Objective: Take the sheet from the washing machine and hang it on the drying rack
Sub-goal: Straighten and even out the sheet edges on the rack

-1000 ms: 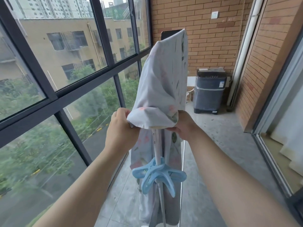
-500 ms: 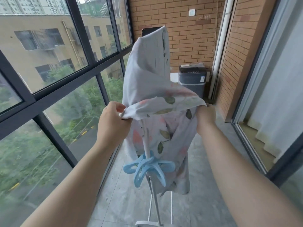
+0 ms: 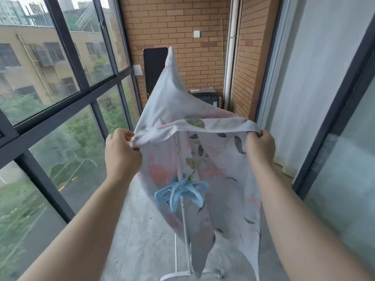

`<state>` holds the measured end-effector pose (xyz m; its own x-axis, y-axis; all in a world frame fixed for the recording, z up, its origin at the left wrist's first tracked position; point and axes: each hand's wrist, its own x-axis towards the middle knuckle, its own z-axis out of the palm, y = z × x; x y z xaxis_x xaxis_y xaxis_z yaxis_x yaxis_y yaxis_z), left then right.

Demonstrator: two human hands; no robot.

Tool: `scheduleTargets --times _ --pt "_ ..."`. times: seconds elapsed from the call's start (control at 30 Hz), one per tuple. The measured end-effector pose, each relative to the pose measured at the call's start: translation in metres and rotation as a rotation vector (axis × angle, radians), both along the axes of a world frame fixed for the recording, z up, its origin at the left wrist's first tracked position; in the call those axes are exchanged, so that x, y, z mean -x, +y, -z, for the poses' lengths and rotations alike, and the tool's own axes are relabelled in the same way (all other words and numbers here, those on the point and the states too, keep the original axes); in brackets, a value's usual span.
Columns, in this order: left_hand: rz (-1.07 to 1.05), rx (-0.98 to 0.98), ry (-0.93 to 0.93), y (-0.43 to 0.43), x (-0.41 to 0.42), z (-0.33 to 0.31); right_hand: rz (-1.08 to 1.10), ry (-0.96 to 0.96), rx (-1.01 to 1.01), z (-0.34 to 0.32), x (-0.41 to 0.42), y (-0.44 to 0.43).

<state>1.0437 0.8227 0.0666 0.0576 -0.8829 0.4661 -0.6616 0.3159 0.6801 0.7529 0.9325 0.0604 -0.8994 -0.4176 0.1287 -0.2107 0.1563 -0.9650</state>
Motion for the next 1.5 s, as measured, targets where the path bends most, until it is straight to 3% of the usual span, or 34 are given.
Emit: scheduleTargets --times 0.2,0.33,0.53,0.83,0.93,1.17,1.33,1.43,1.5 --pt "-0.008 -0.188 -0.025 0.014 -0.052 0.013 -0.068 0.033 -0.070 0.012 -0.056 0.050" --pt "0.024 -0.124 0.126 0.033 -0.069 -0.006 -0.074 0.082 -0.076 0.007 -0.087 0.072" --pt "0.031 0.040 0.094 0.051 -0.089 -0.038 -0.170 0.156 -0.107 -0.008 -0.120 0.083" --pt "0.068 -0.030 0.049 0.090 -0.080 -0.065 -0.159 0.106 -0.027 -0.034 -0.128 0.085" --pt "0.047 -0.012 0.031 0.092 -0.074 -0.085 -0.180 0.205 0.042 -0.051 -0.119 0.087" --pt "-0.011 0.229 0.014 0.117 -0.055 -0.110 -0.172 0.414 0.203 -0.076 -0.103 0.098" --pt "-0.006 0.368 0.101 0.136 -0.042 -0.114 -0.139 0.583 0.312 -0.085 -0.103 0.107" --pt "0.060 0.379 0.120 0.147 -0.034 -0.108 -0.213 0.700 0.272 -0.079 -0.104 0.110" --pt "0.093 0.391 0.015 0.150 -0.029 -0.101 -0.299 0.760 0.177 -0.073 -0.104 0.110"
